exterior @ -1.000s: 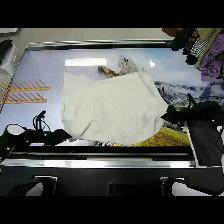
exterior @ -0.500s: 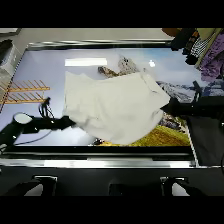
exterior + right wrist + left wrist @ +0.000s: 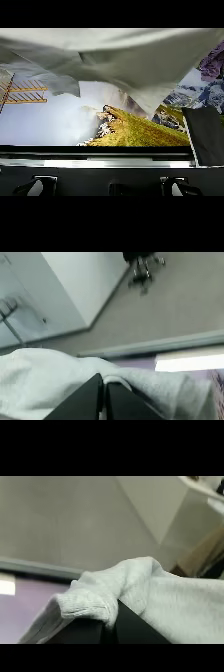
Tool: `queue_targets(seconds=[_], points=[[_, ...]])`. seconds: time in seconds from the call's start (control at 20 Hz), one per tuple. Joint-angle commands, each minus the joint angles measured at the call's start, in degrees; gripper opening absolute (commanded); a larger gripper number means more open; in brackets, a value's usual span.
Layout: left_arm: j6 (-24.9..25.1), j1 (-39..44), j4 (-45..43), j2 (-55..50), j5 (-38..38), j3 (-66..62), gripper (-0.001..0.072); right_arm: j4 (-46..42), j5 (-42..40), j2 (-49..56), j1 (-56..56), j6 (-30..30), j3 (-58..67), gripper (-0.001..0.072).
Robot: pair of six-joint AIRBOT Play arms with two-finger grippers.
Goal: Fold the clothes and pants, and hang the long-sleeved shirts on hangers.
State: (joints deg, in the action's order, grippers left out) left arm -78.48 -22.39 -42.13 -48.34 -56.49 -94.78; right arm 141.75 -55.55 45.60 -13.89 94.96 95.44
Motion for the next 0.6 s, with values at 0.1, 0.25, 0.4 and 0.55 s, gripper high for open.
queue_targets(seconds=[0.1,0.25,0.4,0.55], points=[[-8.0,-7.4,-0.5,4.2,-0.9,-8.5,0.0015,-12.3,1.2,-3.9,0.1,-13.7,11.3,0.0044],[-9.0,-5.6,-0.3,-2.1,-9.1,-8.5,0.0015,-15.6,-5.1,2.9,0.1,-16.8,11.3,0.0044],[-9.0,0.8,-2.6,-13.4,-17.6,-8.4,0.0015,-15.4,-12.7,16.0,0.2,-16.8,11.3,0.0045],[-9.0,9.5,-9.7,-27.7,-18.3,-6.3,0.0016,-15.1,-16.5,31.9,0.2,-16.4,10.8,0.0045]])
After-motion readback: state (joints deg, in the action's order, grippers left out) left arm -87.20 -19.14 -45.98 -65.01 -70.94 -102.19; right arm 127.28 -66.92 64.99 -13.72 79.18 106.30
